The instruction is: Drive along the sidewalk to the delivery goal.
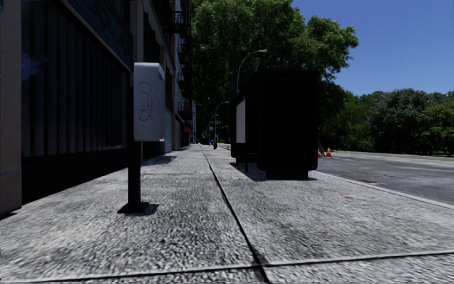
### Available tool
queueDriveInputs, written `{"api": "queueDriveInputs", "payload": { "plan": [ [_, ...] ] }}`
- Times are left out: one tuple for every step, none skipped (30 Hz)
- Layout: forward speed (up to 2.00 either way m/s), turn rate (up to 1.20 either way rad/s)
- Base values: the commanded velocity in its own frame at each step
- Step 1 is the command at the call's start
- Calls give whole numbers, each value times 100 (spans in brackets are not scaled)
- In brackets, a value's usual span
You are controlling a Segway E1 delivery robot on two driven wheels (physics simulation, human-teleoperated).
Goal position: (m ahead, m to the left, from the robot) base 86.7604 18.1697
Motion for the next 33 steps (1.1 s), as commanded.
{"api": "queueDriveInputs", "payload": {
  "plan": [
    [200, 0],
    [200, 0],
    [200, 0],
    [200, 0],
    [200, 0],
    [200, 0],
    [200, 0],
    [200, 0],
    [200, 0],
    [200, 0],
    [200, 0],
    [200, 0],
    [200, 0],
    [200, 0],
    [200, 0],
    [200, 0],
    [200, 0],
    [200, 0],
    [200, 0],
    [200, 0],
    [200, 0],
    [200, 0],
    [200, 0],
    [200, 1],
    [200, 1],
    [200, 10],
    [200, 17],
    [200, 22],
    [200, 22],
    [200, 24],
    [200, 26],
    [200, 26],
    [200, 27]
  ]
}}
